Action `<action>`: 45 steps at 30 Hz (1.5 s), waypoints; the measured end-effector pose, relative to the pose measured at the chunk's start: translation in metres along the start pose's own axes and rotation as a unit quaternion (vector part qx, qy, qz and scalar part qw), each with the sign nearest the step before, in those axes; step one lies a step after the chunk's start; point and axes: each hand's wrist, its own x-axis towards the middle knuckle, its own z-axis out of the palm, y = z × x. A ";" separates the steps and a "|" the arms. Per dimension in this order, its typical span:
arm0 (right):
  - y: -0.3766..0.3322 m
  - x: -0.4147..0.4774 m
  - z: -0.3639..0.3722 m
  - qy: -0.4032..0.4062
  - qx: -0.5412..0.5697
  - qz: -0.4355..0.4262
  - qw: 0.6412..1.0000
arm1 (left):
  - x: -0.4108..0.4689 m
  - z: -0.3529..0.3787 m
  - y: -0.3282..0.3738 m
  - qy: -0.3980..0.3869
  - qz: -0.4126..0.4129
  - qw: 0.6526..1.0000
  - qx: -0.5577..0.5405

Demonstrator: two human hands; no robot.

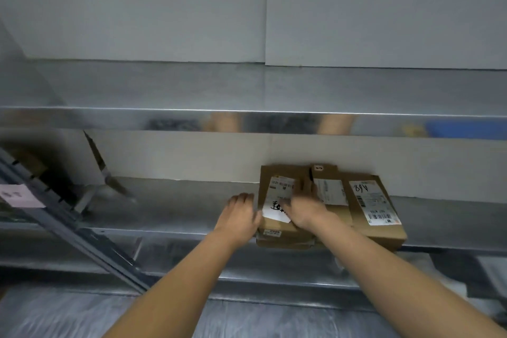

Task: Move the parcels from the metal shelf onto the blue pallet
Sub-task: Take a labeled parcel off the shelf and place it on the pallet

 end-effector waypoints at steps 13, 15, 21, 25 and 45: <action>-0.017 0.005 0.014 0.057 0.049 -0.027 0.997 | 0.017 0.015 -0.009 -0.015 -0.072 0.968 -0.242; -0.014 -0.001 0.015 0.065 0.108 -0.004 0.992 | 0.012 0.016 -0.015 -0.011 -0.071 0.961 -0.268; -0.012 -0.027 0.028 0.049 0.278 0.054 0.958 | 0.004 0.021 -0.011 -0.009 -0.094 0.930 -0.354; -0.010 -0.038 0.026 0.045 0.324 0.052 0.944 | -0.013 0.024 -0.002 0.019 -0.141 0.904 -0.403; 0.075 -0.198 -0.036 0.016 0.386 -0.115 0.915 | -0.177 0.002 0.146 0.200 -0.219 0.847 -0.441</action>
